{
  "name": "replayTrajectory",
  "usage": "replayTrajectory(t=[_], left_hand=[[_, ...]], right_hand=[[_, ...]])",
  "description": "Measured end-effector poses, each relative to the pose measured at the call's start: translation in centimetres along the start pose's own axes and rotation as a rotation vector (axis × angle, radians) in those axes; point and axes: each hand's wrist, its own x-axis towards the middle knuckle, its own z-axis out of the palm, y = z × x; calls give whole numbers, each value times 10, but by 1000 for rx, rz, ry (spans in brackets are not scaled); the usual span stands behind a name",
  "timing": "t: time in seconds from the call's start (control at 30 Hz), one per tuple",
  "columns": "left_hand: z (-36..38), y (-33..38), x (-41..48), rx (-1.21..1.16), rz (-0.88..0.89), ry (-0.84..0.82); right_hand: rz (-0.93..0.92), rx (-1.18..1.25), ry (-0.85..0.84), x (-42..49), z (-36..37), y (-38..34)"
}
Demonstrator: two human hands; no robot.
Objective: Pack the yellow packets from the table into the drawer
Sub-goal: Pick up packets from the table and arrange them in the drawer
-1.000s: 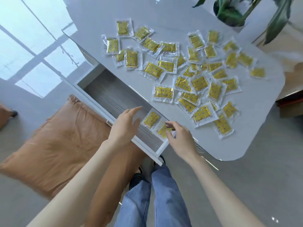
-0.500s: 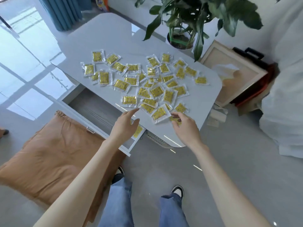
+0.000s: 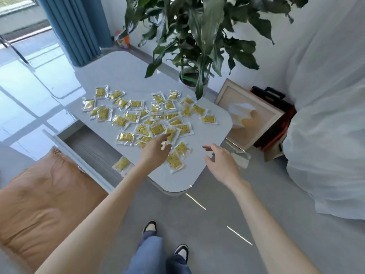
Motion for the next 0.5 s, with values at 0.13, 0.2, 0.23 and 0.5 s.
replayTrajectory(t=[0.13,0.2,0.23,0.5], left_hand=[[16,18,21,50,-7,-3],[24,18,36,76,-15,-12],[28,18,45,77,-21,-15],[68,13,141,6,-147,-29]], right_hand=[[10,6,-19,22,-24,22],[14,9,-45,40,-31,33],[6,1,-62,52,-33,37],[-18,-172,-233,159,-37,86]])
